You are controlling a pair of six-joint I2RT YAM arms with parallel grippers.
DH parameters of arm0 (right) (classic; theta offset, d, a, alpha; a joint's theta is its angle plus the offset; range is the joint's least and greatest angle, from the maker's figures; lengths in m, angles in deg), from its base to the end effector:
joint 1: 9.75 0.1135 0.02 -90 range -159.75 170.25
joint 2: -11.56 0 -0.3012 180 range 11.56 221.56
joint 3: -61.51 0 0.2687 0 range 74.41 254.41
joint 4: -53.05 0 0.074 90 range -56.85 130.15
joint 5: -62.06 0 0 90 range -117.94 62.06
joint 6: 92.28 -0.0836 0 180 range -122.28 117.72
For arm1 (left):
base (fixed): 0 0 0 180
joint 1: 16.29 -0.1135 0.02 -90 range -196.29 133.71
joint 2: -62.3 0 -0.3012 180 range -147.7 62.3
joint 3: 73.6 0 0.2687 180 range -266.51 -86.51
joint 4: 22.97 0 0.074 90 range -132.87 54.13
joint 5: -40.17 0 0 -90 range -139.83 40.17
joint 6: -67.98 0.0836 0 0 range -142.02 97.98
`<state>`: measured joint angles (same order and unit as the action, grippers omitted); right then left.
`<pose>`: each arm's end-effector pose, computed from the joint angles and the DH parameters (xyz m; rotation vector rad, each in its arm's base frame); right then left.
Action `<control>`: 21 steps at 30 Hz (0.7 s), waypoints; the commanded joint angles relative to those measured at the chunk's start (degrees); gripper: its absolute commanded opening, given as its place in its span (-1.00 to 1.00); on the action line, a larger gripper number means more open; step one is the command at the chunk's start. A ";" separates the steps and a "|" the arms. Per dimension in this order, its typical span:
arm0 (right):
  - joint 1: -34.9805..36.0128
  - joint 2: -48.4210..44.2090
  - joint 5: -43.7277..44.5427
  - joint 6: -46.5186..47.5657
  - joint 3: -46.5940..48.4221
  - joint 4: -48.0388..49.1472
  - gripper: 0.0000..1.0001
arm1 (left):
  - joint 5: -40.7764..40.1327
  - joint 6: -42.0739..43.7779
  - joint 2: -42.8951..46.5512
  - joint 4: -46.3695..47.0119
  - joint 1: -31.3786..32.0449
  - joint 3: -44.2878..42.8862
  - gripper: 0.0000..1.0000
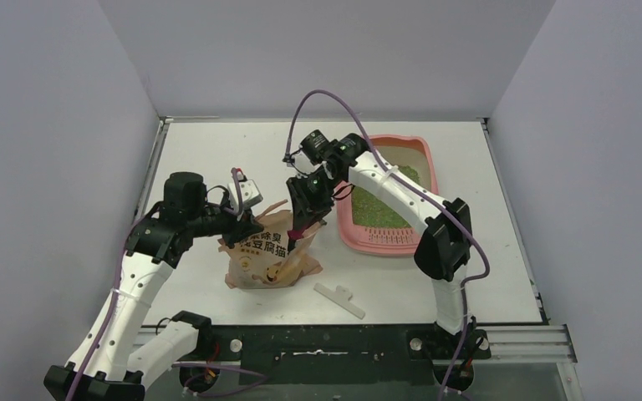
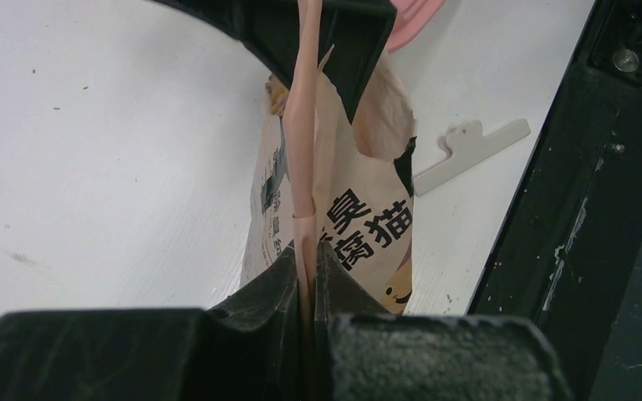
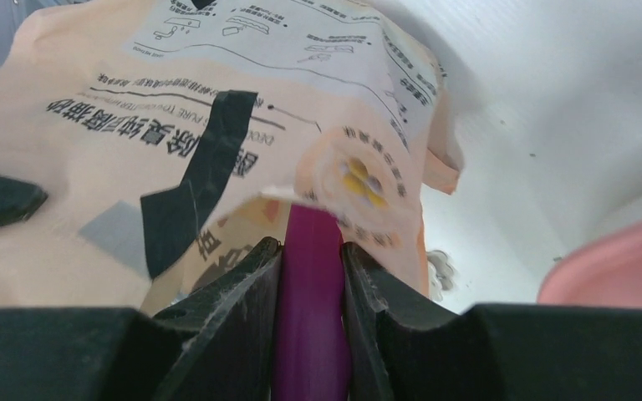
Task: Fill the litter box with clean litter
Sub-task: 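Scoop the cat litter from the cat litter bag.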
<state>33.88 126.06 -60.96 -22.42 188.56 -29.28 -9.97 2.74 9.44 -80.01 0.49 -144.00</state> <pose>0.2993 0.3483 0.3107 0.7547 -2.8624 -1.0224 0.1769 -0.1093 0.3467 1.0958 1.8622 -0.7005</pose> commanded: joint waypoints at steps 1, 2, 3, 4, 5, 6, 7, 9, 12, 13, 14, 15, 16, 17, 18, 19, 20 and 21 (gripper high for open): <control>2.50 3.18 -4.25 -0.15 -3.01 4.28 -1.00 | 2.55 -1.68 1.52 4.42 -0.18 -0.78 -1.00; 2.33 2.56 -5.18 -0.84 -3.91 5.84 -1.00 | 2.57 -1.72 1.45 4.37 -0.23 -0.93 -1.00; 1.90 1.92 -6.55 -1.70 -4.85 7.33 -1.00 | 2.53 -1.79 1.38 4.47 -0.23 -1.02 -1.00; 1.46 1.25 -8.02 -2.57 -5.84 8.80 -1.00 | 2.51 -1.81 1.37 4.56 -0.20 -1.04 -1.00; 0.85 0.47 -9.79 -3.56 -6.92 10.66 -1.00 | 2.47 -1.86 1.29 4.71 -0.25 -0.97 -1.00; 0.38 -0.39 -11.39 -4.57 -8.11 12.63 -1.00 | 2.45 -1.96 1.29 4.94 -0.25 -0.93 -1.00; -0.06 -1.21 -13.12 -5.70 -9.32 14.75 -1.00 | 2.42 -2.05 1.32 5.13 -0.24 -0.85 -1.00; -0.70 -2.95 -16.32 -8.52 -12.14 20.57 -1.00 | 2.43 -2.47 1.19 5.65 -0.25 -0.66 -1.00; -1.75 -4.95 -19.76 -12.25 -15.45 26.66 -1.00 | 2.71 -3.28 1.07 6.61 -0.25 -0.43 -1.00; -2.18 -5.57 -20.91 -13.57 -16.72 28.93 -1.00 | 2.76 -3.49 0.97 7.01 -0.25 -0.43 -1.00; -2.66 -6.21 -22.21 -15.34 -18.06 31.62 -1.00 | 2.90 -3.69 0.92 7.31 -0.24 -0.43 -1.00; -3.11 -6.86 -23.61 -17.33 -19.64 34.51 -1.00 | 2.98 -3.86 0.94 7.62 -0.24 -0.40 -1.00; -3.63 -7.53 -24.78 -20.05 -21.86 37.75 -1.00 | 3.08 -3.96 0.85 7.86 -0.25 -0.42 -1.00; -4.06 -8.21 -26.02 -22.49 -23.61 40.91 -1.00 | 3.04 -4.06 0.80 8.11 -0.19 -0.42 -1.00; -4.62 -8.96 -27.10 -24.89 -25.35 44.74 -1.00 | 3.08 -4.14 0.75 8.30 -0.21 -0.47 -1.00; -5.07 -9.83 -28.19 -27.32 -27.11 48.34 -1.00 | 3.16 -4.18 0.62 8.43 -0.22 -0.55 -1.00; -5.47 -10.36 -29.16 -29.68 -28.56 51.81 -1.00 | 3.20 -4.19 0.46 8.45 -0.25 -0.66 -1.00; -5.92 -10.90 -30.38 -32.02 -30.17 55.33 -1.00 | 3.31 -4.21 0.31 8.46 -0.25 -0.75 -1.00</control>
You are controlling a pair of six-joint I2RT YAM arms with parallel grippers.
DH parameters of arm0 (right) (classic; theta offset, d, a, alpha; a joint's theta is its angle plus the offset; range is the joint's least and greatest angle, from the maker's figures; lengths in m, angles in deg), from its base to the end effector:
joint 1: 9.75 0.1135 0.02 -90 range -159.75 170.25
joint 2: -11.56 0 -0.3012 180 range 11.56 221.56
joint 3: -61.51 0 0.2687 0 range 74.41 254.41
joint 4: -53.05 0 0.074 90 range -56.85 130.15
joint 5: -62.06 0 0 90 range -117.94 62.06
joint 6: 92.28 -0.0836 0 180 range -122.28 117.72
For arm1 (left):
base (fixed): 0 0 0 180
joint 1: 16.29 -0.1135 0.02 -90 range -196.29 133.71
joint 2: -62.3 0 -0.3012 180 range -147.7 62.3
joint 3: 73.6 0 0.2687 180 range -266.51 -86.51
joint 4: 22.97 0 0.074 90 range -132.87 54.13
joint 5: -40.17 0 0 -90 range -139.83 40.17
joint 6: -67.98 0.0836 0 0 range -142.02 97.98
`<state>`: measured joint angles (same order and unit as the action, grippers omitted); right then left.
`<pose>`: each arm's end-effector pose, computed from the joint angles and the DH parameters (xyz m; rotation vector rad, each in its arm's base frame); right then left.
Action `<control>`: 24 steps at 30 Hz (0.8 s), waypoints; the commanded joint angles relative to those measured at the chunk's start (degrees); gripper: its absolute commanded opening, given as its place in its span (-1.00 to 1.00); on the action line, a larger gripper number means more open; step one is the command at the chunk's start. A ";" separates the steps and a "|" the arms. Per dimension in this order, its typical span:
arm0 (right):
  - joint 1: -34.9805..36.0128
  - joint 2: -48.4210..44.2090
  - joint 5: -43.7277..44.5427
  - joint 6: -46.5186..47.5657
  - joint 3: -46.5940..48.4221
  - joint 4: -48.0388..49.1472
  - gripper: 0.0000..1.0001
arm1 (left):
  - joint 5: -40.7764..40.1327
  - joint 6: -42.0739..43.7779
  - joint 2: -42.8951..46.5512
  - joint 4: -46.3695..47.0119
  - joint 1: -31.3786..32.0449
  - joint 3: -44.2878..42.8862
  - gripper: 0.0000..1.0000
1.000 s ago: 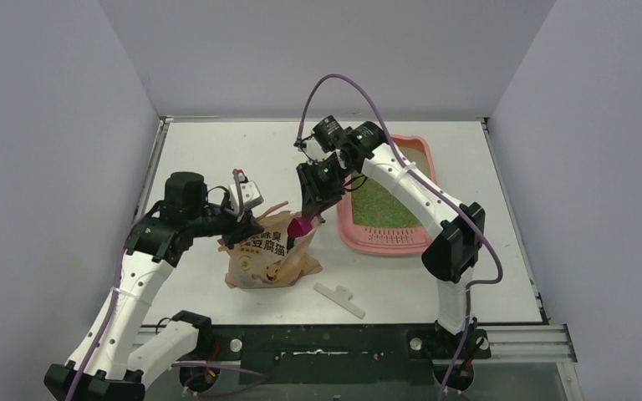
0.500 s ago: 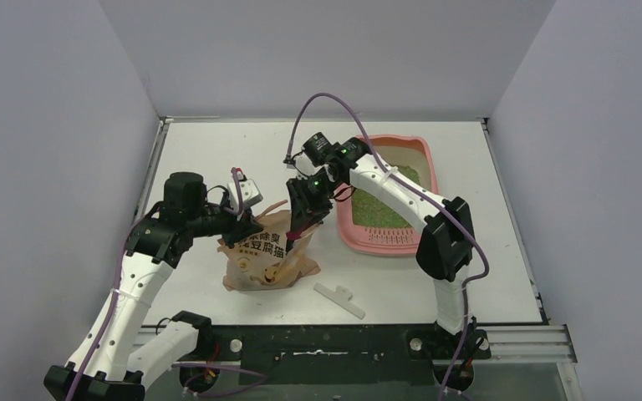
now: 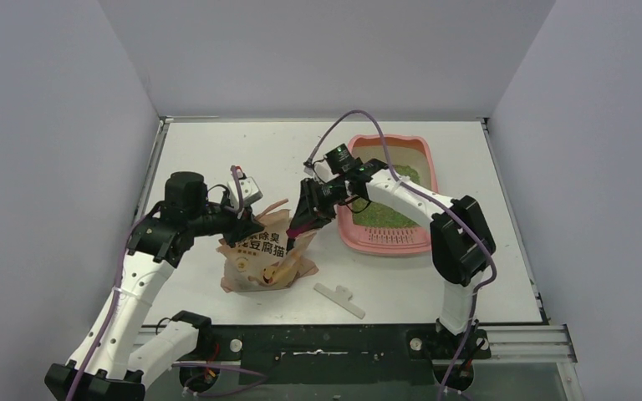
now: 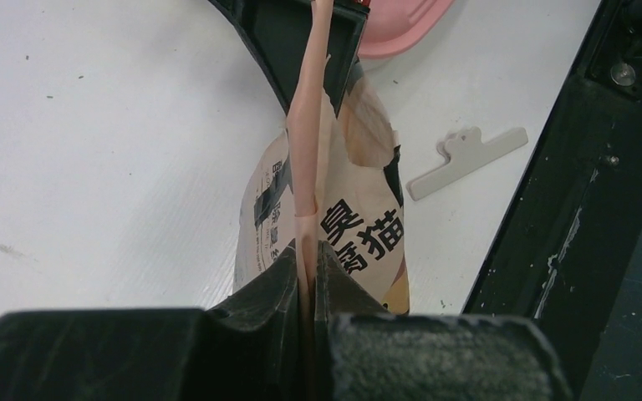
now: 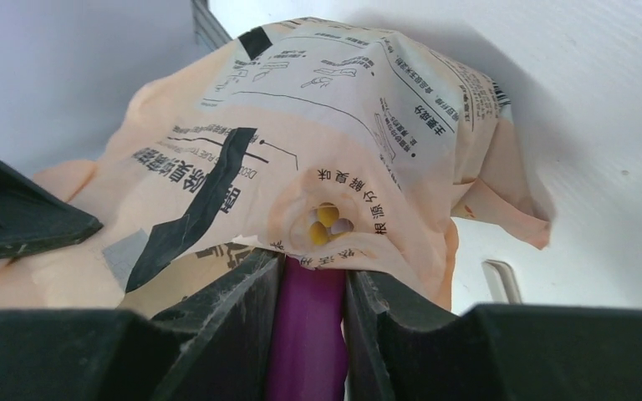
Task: Fill the litter box with clean litter
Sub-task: 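Scoop the cat litter from the cat litter bag.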
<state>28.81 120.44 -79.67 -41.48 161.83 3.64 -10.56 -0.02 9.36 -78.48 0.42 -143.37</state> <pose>0.3109 0.3317 0.2519 0.3476 -2.6044 -1.4511 0.1801 -0.1093 0.3450 1.0487 1.8856 -0.7107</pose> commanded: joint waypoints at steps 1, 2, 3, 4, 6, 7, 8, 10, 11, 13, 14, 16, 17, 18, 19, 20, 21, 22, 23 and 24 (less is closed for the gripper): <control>-1.20 -5.74 -12.33 -15.34 -4.82 25.59 -1.00 | 4.07 -1.44 0.35 6.93 -0.16 -1.48 -1.00; -1.55 -6.21 -12.83 -17.31 -6.09 28.65 -1.00 | 4.08 -1.43 0.27 7.00 -0.18 -1.50 -1.00; -1.85 -6.61 -13.16 -18.93 -7.11 31.16 -1.00 | 4.14 -1.37 0.17 7.01 -0.17 -1.53 -1.00; -2.17 -6.95 -13.54 -20.44 -8.03 33.27 -1.00 | 4.15 -1.47 0.13 7.01 -0.17 -1.58 -1.00; -2.81 -7.54 -14.05 -22.71 -9.70 36.73 -1.00 | 4.11 -1.44 0.24 7.10 -0.16 -1.59 -1.00; -3.08 -7.86 -14.20 -23.49 -10.32 38.68 -1.00 | 4.00 -1.51 0.35 7.16 -0.18 -1.56 -1.00; -3.34 -8.15 -14.26 -23.91 -10.81 39.30 -1.00 | 4.03 -1.63 0.44 7.26 -0.16 -1.50 -1.00; -4.02 -8.68 -14.50 -24.27 -11.53 39.76 -1.00 | 3.88 -1.74 0.72 7.63 -0.19 -1.35 -1.00; -4.29 -8.95 -14.59 -24.59 -11.94 40.38 -1.00 | 3.77 -1.78 0.86 7.83 -0.14 -1.28 -1.00; -4.98 -9.69 -15.04 -26.12 -13.11 42.83 -1.00 | 3.67 -1.79 1.24 8.04 -0.18 -1.15 -1.00; -5.25 -10.07 -15.39 -27.54 -14.28 44.73 -1.00 | 3.59 -1.77 1.33 8.13 -0.19 -1.15 -1.00; -5.94 -10.81 -15.90 -30.61 -16.08 49.18 -1.00 | 3.41 -1.78 1.57 8.44 -0.14 -1.07 -1.00; -6.30 -11.14 -16.19 -32.62 -16.86 51.23 -1.00 | 3.32 -1.78 1.71 8.61 -0.14 -1.01 -1.00; -6.56 -11.40 -16.39 -34.04 -17.70 53.29 -1.00 | 3.28 -1.85 1.83 8.84 -0.18 -0.96 -1.00; -6.85 -11.63 -16.59 -35.40 -18.55 55.06 -1.00 | 3.27 -1.87 1.87 9.12 -0.14 -0.97 -1.00; -7.18 -11.92 -16.71 -36.30 -19.26 56.44 -1.00 | 3.20 -1.90 1.95 9.34 -0.18 -0.91 -1.00; -7.47 -12.15 -16.72 -36.60 -19.96 56.91 -1.00 | 3.11 -1.95 2.10 9.49 -0.14 -0.84 -1.00; -7.92 -12.76 -16.72 -36.65 -20.51 57.06 -1.00 | 3.02 -1.96 2.15 9.62 -0.18 -0.80 -1.00; -8.23 -13.17 -16.72 -36.65 -21.12 57.03 -1.00 | 2.79 -1.96 2.30 9.76 -0.16 -0.73 -1.00; -8.57 -13.63 -16.73 -36.54 -21.58 56.89 -1.00 | 2.61 -1.98 2.46 9.88 -0.18 -0.63 -1.00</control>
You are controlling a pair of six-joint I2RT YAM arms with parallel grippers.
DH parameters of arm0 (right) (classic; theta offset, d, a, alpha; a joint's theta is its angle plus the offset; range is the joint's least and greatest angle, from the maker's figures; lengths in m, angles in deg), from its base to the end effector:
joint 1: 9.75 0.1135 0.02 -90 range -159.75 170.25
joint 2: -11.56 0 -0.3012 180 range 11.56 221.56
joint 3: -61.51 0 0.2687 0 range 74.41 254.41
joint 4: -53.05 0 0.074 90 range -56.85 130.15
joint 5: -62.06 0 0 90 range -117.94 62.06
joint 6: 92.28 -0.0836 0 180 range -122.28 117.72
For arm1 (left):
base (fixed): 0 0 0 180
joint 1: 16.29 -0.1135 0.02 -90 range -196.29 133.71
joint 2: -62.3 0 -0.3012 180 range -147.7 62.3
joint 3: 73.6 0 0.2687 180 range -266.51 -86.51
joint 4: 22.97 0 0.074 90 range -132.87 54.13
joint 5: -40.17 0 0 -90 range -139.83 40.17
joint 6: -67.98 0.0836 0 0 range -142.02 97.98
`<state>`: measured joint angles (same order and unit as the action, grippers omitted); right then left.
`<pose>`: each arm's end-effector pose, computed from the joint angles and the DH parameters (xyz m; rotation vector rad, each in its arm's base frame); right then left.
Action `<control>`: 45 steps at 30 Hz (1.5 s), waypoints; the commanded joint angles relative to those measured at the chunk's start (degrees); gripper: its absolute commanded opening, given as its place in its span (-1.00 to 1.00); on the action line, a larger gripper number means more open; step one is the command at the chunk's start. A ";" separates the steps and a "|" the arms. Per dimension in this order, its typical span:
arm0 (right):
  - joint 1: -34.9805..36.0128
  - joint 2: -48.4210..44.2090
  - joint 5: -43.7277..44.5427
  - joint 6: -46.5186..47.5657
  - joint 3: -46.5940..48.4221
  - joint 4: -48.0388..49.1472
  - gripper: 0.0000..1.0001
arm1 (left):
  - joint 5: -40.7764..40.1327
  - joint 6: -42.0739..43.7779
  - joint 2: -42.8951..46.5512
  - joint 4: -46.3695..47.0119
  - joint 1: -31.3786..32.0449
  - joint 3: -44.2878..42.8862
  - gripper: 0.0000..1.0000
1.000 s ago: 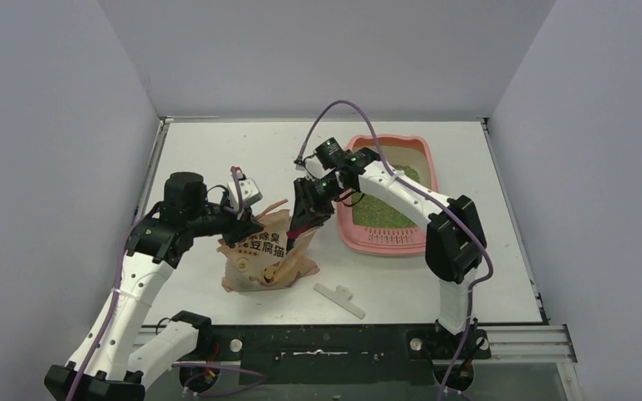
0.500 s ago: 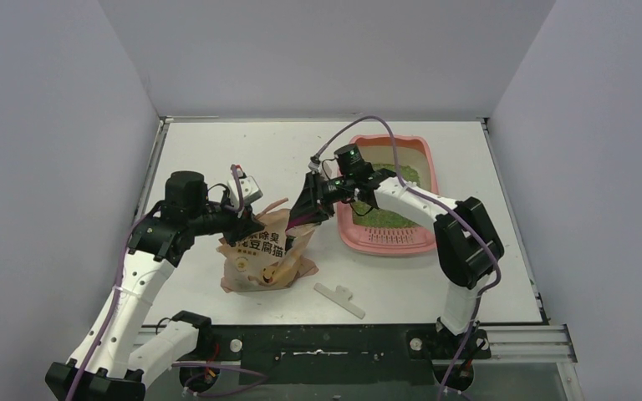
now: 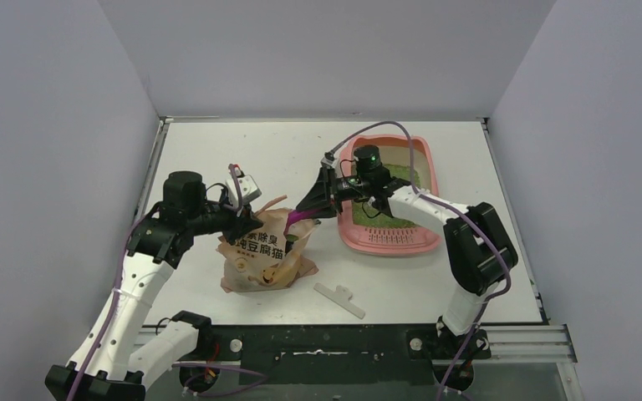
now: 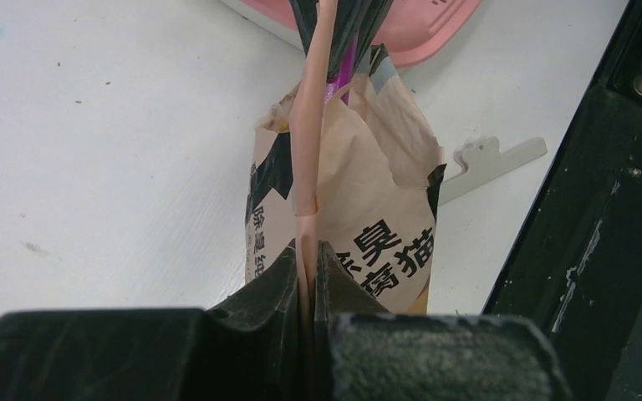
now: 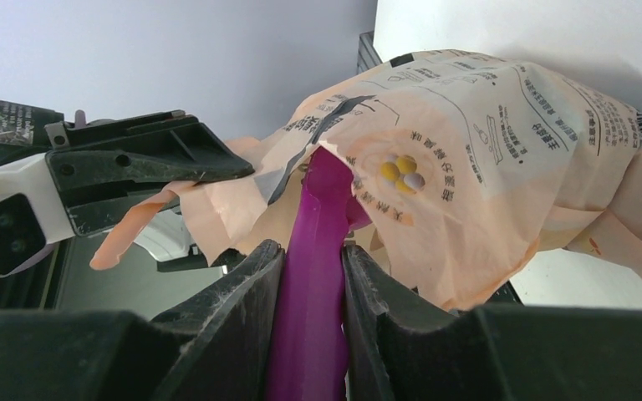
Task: Fill the litter box with clean litter
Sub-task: 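Scoop the cat litter from the cat litter bag.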
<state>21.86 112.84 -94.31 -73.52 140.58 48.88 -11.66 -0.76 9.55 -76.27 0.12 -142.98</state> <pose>0.3209 0.2875 0.2595 0.0903 -2.2822 -1.8894 0.1842 -0.1081 0.3467 1.0239 1.8709 -0.6817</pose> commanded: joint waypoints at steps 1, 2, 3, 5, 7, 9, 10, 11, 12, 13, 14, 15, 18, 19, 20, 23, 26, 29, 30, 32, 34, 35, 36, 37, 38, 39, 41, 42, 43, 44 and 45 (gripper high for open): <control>-2.03 -6.52 -2.14 -4.33 -0.87 11.37 -1.00 | 3.60 -1.22 2.52 7.82 0.12 -0.87 -1.00; -2.56 -7.08 -2.24 -4.08 -1.25 10.93 -1.00 | 3.51 -1.21 2.66 7.90 0.14 -0.73 -1.00; -2.82 -7.54 -2.31 -3.63 -1.64 10.53 -1.00 | 3.49 -1.30 2.78 7.96 0.13 -0.63 -1.00; -3.91 -8.68 -2.41 -2.66 -2.55 8.72 -1.00 | 3.30 -1.38 3.16 8.33 0.12 -0.21 -1.00; -4.69 -9.67 -2.64 -1.96 -3.48 7.62 -1.00 | 3.01 -1.61 3.47 8.69 0.15 0.01 -1.00; -5.41 -10.65 -2.95 -1.43 -4.37 6.69 -1.00 | 2.80 -1.74 3.87 8.91 0.13 0.20 -1.00; -5.66 -11.06 -3.12 -1.24 -4.94 6.39 -1.00 | 2.66 -1.74 3.98 8.98 0.12 0.26 -1.00; -5.88 -11.54 -3.26 -1.20 -5.33 6.27 -1.00 | 2.51 -1.74 4.09 9.02 0.19 0.30 -1.00; -6.15 -11.91 -3.37 -1.14 -5.67 6.08 -1.00 | 2.40 -1.74 4.19 9.10 0.13 0.30 -1.00; -6.32 -12.30 -3.60 -1.09 -5.97 5.90 -1.00 | 2.29 -1.74 4.30 9.11 0.19 0.31 -1.00; -6.61 -12.72 -3.69 -1.05 -6.31 5.86 -1.00 | 2.18 -1.74 4.33 9.11 0.14 0.37 -1.00; -6.81 -13.16 -3.79 -0.89 -6.59 5.63 -1.00 | 2.12 -1.74 4.39 9.11 0.12 0.31 -1.00; -7.62 -14.34 -4.11 0.40 -7.29 4.11 -1.00 | 2.01 -1.74 4.57 9.11 0.13 0.39 -1.00; -8.01 -14.76 -4.12 0.97 -7.51 3.31 -1.00 | 2.00 -1.74 4.63 9.11 0.16 0.46 -1.00; -8.34 -14.98 -4.13 1.54 -7.69 2.50 -1.00 | 1.99 -1.74 4.67 9.07 0.16 0.48 -1.00; -9.13 -15.65 -4.20 4.19 -7.94 -0.65 -1.00 | 2.04 -1.91 4.78 9.17 0.12 0.48 -1.00; -9.29 -15.71 -3.30 10.90 -6.76 -9.32 -1.00 | 1.99 -1.96 4.85 9.37 0.12 0.59 -1.00; -8.82 -15.06 -1.44 15.18 -5.16 -16.22 -1.00 | 2.06 -2.00 4.96 9.42 0.12 0.57 -1.00; -8.32 -14.58 -0.87 15.35 -4.58 -16.25 -1.00 | 2.01 -2.03 4.99 9.41 0.12 0.57 -1.00; -7.12 -13.62 0.41 15.66 -3.15 -16.92 -1.00 | 1.99 -2.01 5.03 9.54 0.12 0.57 -1.00; -6.83 -13.17 1.03 19.47 -1.33 -21.00 -1.00 | 1.99 -2.01 4.95 9.51 0.17 0.49 -1.00; -7.46 -13.32 1.23 21.78 -0.50 -24.25 -1.00 | 1.95 -2.01 4.98 9.28 0.13 0.37 -1.00; -8.38 -13.83 1.76 24.40 0.12 -27.38 -1.00 | 1.86 -1.96 5.10 9.09 0.12 0.31 -1.00; -9.74 -14.38 1.85 26.54 0.33 -30.33 -1.00 | 1.78 -1.88 5.20 8.80 0.14 0.24 -1.00; -11.06 -14.95 1.59 27.77 0.17 -31.95 -1.00 | 1.69 -1.72 5.27 8.62 0.12 0.26 -1.00; -12.02 -15.47 1.25 27.47 -0.46 -31.94 -1.00 | 1.55 -1.52 5.39 8.49 0.12 0.30 -1.00; -11.66 -16.00 0.51 22.70 -2.46 -26.55 -1.00 | 1.44 -1.48 5.50 8.68 0.13 0.52 -1.00; -9.91 -15.93 0.08 19.64 -3.66 -22.06 -1.00 | 1.46 -1.48 5.45 8.85 0.18 0.68 -1.00; -8.54 -15.75 -0.25 17.20 -4.48 -18.35 -1.00 | 1.53 -1.62 5.40 9.11 0.15 0.88 -1.00; -7.79 -15.51 -0.67 15.26 -5.08 -15.58 -1.00 | 1.54 -1.79 5.32 9.38 0.17 0.97 -1.00; -7.69 -15.51 -0.97 13.58 -5.80 -13.06 -1.00 | 1.64 -1.95 5.24 9.51 0.13 0.95 -1.00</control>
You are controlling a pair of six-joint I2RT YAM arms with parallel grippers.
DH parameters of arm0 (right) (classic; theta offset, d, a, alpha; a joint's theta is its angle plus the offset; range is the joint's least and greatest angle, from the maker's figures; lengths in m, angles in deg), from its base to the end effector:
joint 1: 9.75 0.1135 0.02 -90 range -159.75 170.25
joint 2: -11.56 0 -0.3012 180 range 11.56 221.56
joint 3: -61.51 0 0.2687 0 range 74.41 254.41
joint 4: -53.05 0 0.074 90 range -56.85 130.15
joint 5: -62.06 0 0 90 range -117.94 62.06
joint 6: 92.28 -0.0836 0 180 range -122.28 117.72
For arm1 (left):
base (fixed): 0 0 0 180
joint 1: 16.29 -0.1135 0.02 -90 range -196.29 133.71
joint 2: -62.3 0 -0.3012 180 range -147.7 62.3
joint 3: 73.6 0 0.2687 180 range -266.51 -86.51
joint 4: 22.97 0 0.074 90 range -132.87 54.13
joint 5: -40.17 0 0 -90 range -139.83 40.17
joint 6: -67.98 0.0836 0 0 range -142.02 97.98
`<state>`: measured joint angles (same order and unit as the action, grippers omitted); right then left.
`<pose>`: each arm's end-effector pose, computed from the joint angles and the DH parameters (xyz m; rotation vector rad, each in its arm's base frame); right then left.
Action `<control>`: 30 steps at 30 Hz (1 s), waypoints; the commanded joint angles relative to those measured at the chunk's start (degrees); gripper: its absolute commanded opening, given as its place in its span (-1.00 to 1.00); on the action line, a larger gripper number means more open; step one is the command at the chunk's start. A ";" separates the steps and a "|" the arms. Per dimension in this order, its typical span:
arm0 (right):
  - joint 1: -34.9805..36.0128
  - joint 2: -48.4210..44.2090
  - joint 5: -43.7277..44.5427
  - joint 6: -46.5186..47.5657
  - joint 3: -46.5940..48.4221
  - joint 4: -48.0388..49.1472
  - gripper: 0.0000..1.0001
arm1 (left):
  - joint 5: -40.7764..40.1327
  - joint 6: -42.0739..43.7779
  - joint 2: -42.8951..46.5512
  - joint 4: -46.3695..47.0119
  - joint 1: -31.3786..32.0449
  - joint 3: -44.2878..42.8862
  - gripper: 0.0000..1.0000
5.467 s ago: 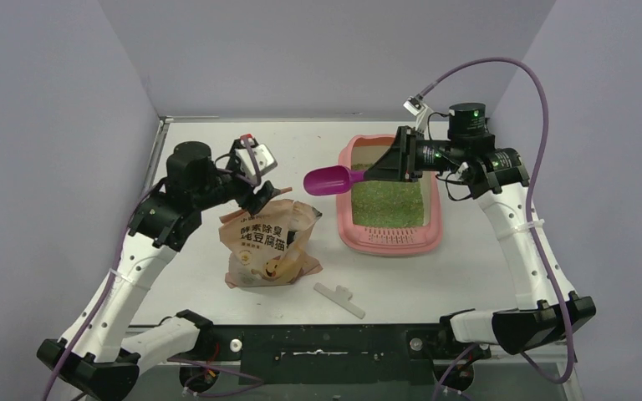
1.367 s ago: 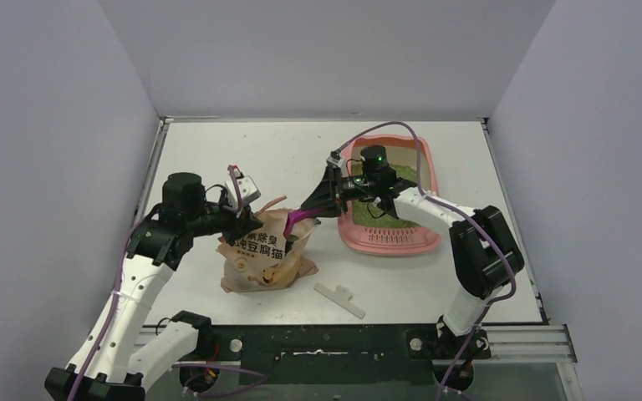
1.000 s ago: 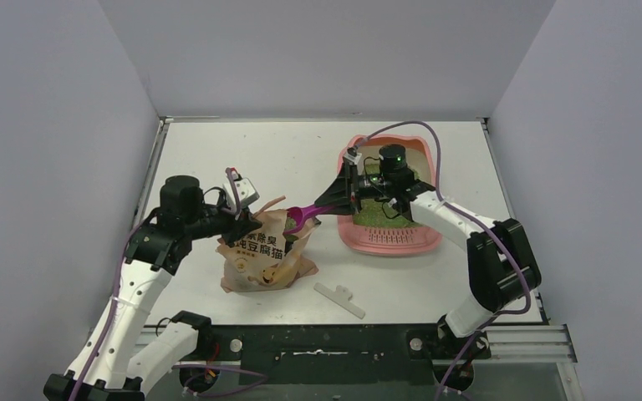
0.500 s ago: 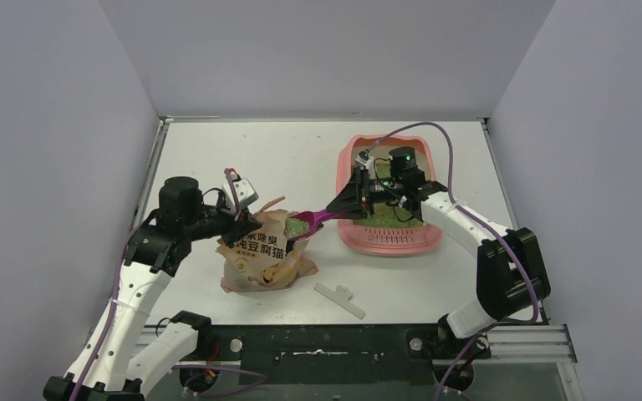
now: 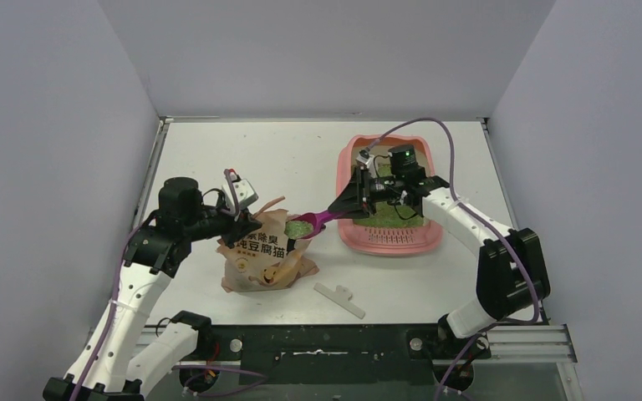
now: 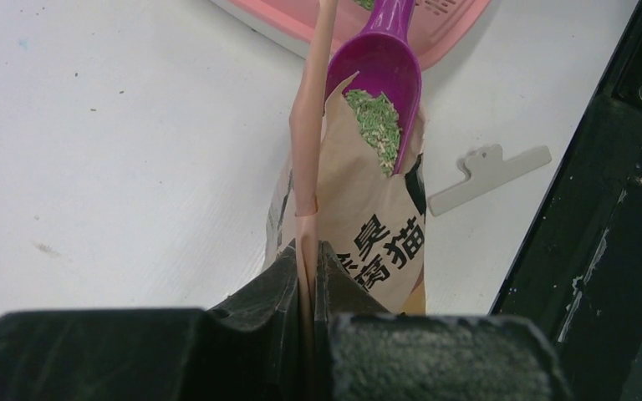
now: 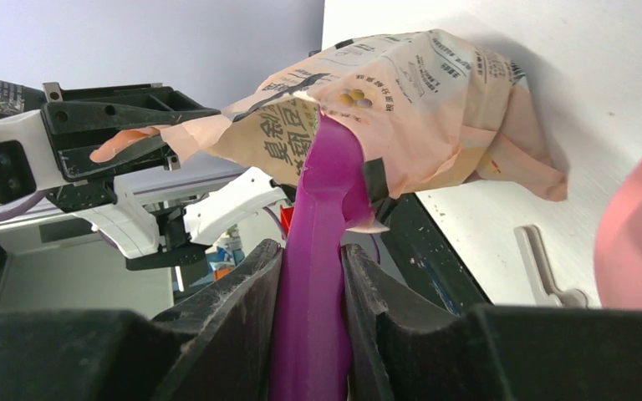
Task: Fill the litter box with clean litter
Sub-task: 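Scoop the cat litter from the cat litter bag.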
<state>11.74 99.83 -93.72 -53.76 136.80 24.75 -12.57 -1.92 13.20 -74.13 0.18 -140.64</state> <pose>0.3016 0.2007 0.2828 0.0573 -2.4787 -1.8778 0.1736 -0.1041 0.3469 0.9991 1.8317 -0.6565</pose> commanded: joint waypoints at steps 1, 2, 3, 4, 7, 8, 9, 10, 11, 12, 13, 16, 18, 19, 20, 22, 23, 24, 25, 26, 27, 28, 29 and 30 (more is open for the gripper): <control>2.00 -2.69 -1.84 -8.14 -2.91 13.49 -1.00 | 2.56 -0.95 1.60 7.41 0.08 -1.41 -1.00; 1.45 -2.78 -2.11 -10.47 -3.95 16.91 -1.00 | 2.63 -0.94 1.58 7.41 0.06 -1.42 -1.00; 1.10 -2.81 -2.48 -13.11 -5.33 22.01 -1.00 | 2.64 -1.00 1.60 7.41 0.11 -1.42 -1.00; 0.90 -2.84 -2.92 -16.06 -6.35 25.99 -1.00 | 2.58 -0.87 1.68 7.35 0.07 -1.42 -1.00; 1.48 -2.11 -2.67 -26.02 -9.58 39.81 -1.00 | 2.41 -0.68 1.84 7.12 0.06 -1.37 -1.00; 1.91 -1.48 -2.53 -28.98 -10.59 44.34 -1.00 | 2.43 -0.67 1.82 7.21 0.10 -1.29 -1.00; 2.26 -0.90 -2.56 -32.17 -11.68 48.78 -1.00 | 2.47 -0.74 1.83 7.32 0.07 -1.24 -1.00; 2.04 -0.50 -2.90 -36.52 -13.04 53.91 -1.00 | 2.47 -0.76 1.86 7.40 0.06 -1.24 -1.00; 1.36 -0.32 -3.25 -39.48 -14.59 58.16 -1.00 | 2.47 -0.81 1.84 7.30 0.12 -1.32 -1.00; 0.24 -0.28 -3.52 -41.87 -15.98 61.87 -1.00 | 2.46 -0.77 1.84 7.10 0.06 -1.53 -1.00; -0.61 -0.41 -3.22 -43.10 -17.04 63.90 -1.00 | 2.47 -0.69 1.94 6.92 0.10 -1.62 -1.00; 0.69 -0.09 -2.34 -41.37 -15.96 61.63 -1.00 | 2.14 -0.33 2.13 6.80 0.06 -1.57 -1.00; 2.01 -0.05 -2.03 -38.27 -14.93 57.40 -1.00 | 2.14 -0.37 2.14 6.73 0.10 -1.71 -1.00; 1.95 -0.21 -2.44 -36.33 -14.90 55.10 -1.00 | 2.12 -0.42 2.10 6.71 0.06 -1.76 -1.00; 1.51 -0.65 -2.88 -34.40 -15.08 52.30 -1.00 | 2.14 -0.49 2.16 6.63 0.05 -1.85 -1.00; 0.12 -1.83 -2.90 -31.65 -16.05 48.26 -1.00 | 2.05 -0.50 2.23 6.61 0.06 -1.78 -1.00; 0.22 -2.05 -2.37 -30.89 -16.13 46.85 -1.00 | 2.03 -0.50 2.28 6.64 0.11 -1.71 -1.00; 1.11 -1.87 -1.84 -30.31 -15.58 46.14 -1.00 | 2.09 -0.50 2.22 6.74 0.08 -1.62 -1.00; 2.45 -1.30 -1.52 -30.14 -14.90 46.19 -1.00 | 2.12 -0.56 2.11 6.95 0.06 -1.53 -1.00; 3.78 -0.92 -1.37 -30.01 -14.29 46.49 -1.00 | 2.20 -0.70 1.97 7.19 0.05 -1.55 -1.00; 4.26 -0.82 -1.56 -29.99 -14.20 46.73 -1.00 | 2.25 -0.80 1.89 7.28 0.08 -1.60 -1.00; 3.82 -1.09 -1.93 -29.99 -14.60 46.81 -1.00 | 2.33 -0.84 1.79 7.13 0.10 -1.91 -1.00; 2.53 -1.60 -2.04 -29.96 -15.38 46.81 -1.00 | 2.39 -0.85 1.71 6.84 0.06 -2.13 -1.00; 1.50 -2.06 -1.07 -30.34 -16.01 46.93 -1.00 | 2.38 -0.83 1.75 6.72 0.05 -2.20 -1.00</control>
<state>14.48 100.38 -95.08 -85.35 119.42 69.54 -13.10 -2.01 13.77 -73.74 0.16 -140.42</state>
